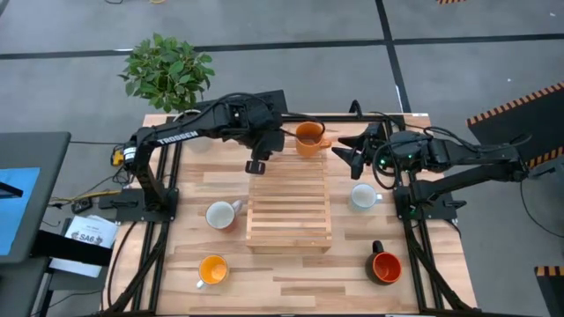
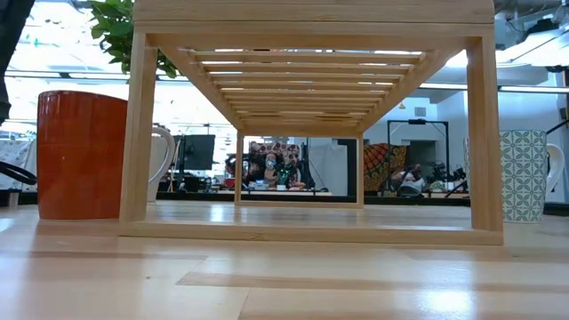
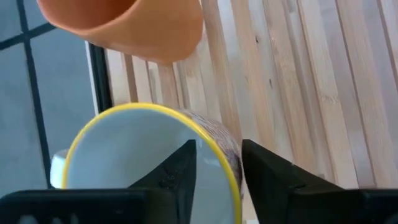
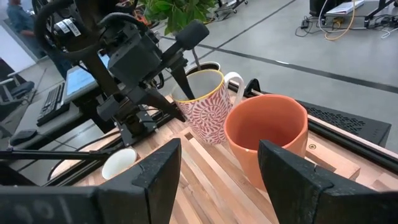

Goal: Place coffee mugs
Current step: Put the orange cup on the shelf aligned with the other orange cup, then put the blue cup on the shelf aligned with the other orange cup

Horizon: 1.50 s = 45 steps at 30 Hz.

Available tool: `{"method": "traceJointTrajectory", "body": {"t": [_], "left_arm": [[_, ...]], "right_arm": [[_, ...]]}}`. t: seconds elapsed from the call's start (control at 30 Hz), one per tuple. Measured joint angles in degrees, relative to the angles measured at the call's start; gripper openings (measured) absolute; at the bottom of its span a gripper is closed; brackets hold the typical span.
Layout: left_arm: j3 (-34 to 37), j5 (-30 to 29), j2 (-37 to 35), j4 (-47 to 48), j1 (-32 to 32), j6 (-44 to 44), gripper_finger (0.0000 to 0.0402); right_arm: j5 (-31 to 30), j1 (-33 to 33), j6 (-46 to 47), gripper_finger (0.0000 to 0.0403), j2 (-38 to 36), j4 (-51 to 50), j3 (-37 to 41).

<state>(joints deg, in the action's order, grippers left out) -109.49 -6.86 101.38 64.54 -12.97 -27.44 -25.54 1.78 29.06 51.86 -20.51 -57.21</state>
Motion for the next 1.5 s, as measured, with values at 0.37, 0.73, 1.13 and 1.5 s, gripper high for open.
{"method": "traceJointTrajectory", "body": {"t": [0.37, 0.73, 1.13, 1.5], "left_arm": [[-2.8, -2.6, -0.1, 0.3, -0.1, 0.9, 0.0194], [-4.0, -7.2, -0.1, 0.9, -0.1, -3.7, 0.0197], [-4.0, -7.5, -0.4, 0.6, 1.7, -2.9, 0.0197], [-4.0, -4.1, -7.1, 0.3, 4.7, 4.3, 0.0197]], "right_arm": [[0.0, 0.0, 0.0, 0.0238, 0.0, 0.0, 0.0], [0.0, 0.0, 0.0, 0.0238, 0.0, 0.0, 0.0], [0.0, 0.0, -0.2, 0.0238, 0.0, 0.0, 0.0], [0.0, 0.0, -0.1, 0.0238, 0.0, 0.9, 0.0]]}}
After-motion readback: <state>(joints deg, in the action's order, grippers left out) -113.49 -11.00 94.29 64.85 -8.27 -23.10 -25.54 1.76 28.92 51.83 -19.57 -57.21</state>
